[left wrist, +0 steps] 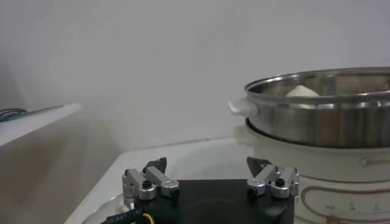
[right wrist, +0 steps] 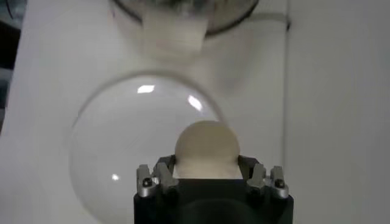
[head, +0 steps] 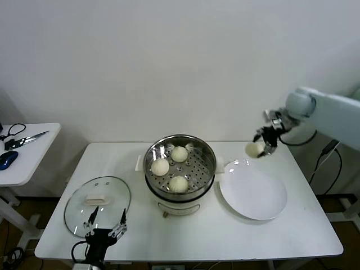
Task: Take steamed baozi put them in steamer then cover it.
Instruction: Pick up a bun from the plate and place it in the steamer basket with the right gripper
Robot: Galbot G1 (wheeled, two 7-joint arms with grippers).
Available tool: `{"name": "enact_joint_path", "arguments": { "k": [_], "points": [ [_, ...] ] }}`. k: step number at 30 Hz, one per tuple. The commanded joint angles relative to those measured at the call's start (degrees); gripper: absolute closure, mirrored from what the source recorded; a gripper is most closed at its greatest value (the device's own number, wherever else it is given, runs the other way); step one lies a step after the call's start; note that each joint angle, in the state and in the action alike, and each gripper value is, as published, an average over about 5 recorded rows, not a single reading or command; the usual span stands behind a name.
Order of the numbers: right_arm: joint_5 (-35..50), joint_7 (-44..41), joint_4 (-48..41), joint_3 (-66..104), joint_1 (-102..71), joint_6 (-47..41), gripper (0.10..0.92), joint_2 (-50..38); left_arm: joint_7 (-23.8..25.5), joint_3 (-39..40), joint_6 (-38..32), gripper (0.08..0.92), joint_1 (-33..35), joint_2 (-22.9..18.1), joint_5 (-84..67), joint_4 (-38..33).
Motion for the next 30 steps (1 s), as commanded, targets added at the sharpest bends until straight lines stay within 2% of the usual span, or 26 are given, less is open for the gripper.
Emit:
{"name": "enact_joint_path", "arguments": {
  "k": [1, 8, 15, 30],
  "points": [
    [18.19, 2.25, 16.97, -4.48, 19.93, -4.72, 0.338, 7.52, 0.02, -0.13, -0.14, 0.177, 0.1, -0.12, -0.2, 0.14],
    [16.86, 7.43, 18.76, -3.18, 10.16, -7.46, 0.338, 12.81, 0.01, 0.42, 0.25, 0.177, -0.08, 0.19, 0.31, -0.35],
    [9.67, 10.75, 13.46, -2.47, -0.39, -8.46, 0.338, 15.85, -0.02, 0.22, -0.14, 0.177, 0.63, 0.33, 0.41, -0.73],
    [2.31, 12.95, 8.29, -1.4, -8.64, -8.72, 0.338, 15.77, -0.08, -1.06, -0.32, 0.177, 0.72, 0.36, 0.23, -0.32]
  ]
}}
